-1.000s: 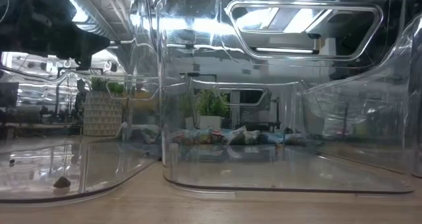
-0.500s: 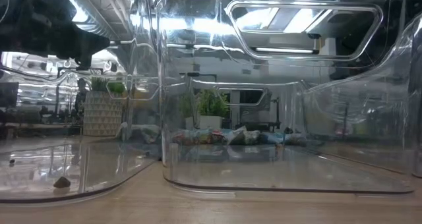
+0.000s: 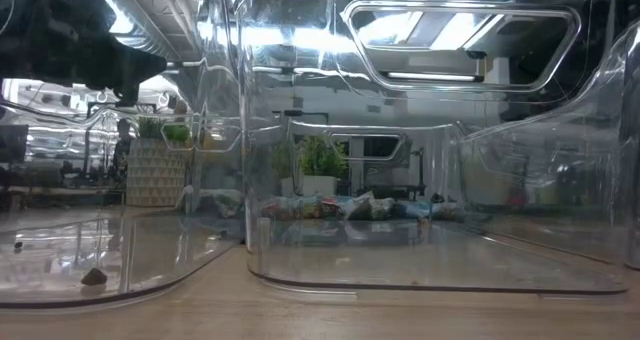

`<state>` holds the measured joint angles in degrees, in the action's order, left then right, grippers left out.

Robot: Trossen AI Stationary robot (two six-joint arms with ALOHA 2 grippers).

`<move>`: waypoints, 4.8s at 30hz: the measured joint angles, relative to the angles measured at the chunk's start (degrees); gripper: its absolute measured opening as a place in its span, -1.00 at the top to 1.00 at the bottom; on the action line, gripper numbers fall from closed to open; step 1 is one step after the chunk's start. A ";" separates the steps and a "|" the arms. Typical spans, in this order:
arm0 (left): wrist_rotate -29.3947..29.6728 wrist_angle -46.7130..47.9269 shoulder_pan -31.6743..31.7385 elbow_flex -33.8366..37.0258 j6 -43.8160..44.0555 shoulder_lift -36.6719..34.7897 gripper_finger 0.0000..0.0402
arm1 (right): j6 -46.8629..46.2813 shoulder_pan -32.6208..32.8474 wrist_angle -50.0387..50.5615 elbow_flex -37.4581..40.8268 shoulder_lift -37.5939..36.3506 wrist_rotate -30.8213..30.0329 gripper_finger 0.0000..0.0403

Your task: Pick and place Granola Bars by type

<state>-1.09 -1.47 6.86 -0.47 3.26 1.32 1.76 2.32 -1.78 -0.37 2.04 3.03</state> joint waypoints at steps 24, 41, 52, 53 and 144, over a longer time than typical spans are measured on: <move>-0.01 0.01 0.01 0.00 0.01 0.02 0.95 | 0.04 0.01 0.01 -0.02 0.00 0.00 0.84; 0.01 0.00 0.00 -0.01 0.01 0.00 0.96 | 0.00 -0.01 0.02 -0.02 -0.02 0.00 0.84; -0.01 0.01 -0.01 0.00 0.00 0.01 0.94 | 0.01 0.01 0.00 0.00 -0.01 0.00 0.84; -0.01 0.01 -0.01 -0.02 0.01 0.02 0.95 | 0.08 0.01 0.02 0.00 0.00 0.00 0.84; 6.12 -4.80 -0.01 0.00 0.53 0.02 0.95 | -4.75 -0.01 -14.00 -0.02 -0.01 -6.71 0.84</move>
<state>5.03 -6.26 6.86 -0.47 3.79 1.34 -2.99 2.31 -15.77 -0.38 2.03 -3.68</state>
